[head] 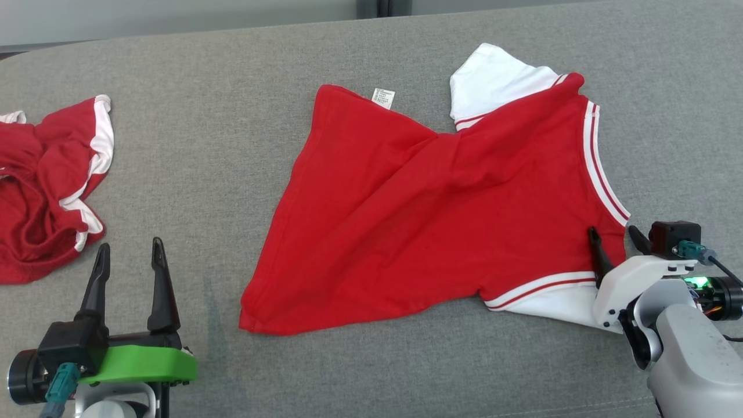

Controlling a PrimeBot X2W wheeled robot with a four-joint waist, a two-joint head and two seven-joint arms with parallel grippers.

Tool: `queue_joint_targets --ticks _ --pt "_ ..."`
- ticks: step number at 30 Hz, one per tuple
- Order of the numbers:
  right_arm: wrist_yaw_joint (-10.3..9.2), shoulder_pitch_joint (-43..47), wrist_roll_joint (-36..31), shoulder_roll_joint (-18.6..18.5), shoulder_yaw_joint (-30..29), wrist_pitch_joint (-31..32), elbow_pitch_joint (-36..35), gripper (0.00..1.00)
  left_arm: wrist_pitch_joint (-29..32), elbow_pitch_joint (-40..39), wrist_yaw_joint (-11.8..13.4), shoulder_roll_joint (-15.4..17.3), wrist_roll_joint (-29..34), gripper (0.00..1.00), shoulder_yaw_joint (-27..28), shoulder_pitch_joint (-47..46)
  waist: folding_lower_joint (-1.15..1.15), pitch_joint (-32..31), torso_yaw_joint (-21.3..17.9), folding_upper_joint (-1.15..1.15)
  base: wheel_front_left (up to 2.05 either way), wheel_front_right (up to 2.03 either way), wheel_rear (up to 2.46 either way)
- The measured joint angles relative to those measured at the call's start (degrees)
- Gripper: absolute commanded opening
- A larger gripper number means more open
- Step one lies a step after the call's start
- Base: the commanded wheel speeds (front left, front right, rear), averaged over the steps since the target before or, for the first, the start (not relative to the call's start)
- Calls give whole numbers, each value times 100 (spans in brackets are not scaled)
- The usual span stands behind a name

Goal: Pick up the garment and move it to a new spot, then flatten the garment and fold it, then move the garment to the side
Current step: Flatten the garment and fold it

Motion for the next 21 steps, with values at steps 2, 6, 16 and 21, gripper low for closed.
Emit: queue_joint_targets --ticks 2,6,16,21 --pt "-5 -58 160 33 136 -27 89 100 0 -1 0 0 -1 100 3 -1 0 8 -17 0 0 0 0" --pt "-13 -187 408 2 488 -199 201 0 0 3 0 0 -1 100 -5 -5 0 20 -37 0 0 0 0" --pt "-2 -1000 410 -190 746 -846 210 0 0 5 0 0 -1 100 -47 -82 0 46 39 0 0 0 0" --pt "-2 -1497 399 -180 726 -909 223 0 0 10 0 0 -25 100 -68 -109 0 97 137 0 0 0 0"
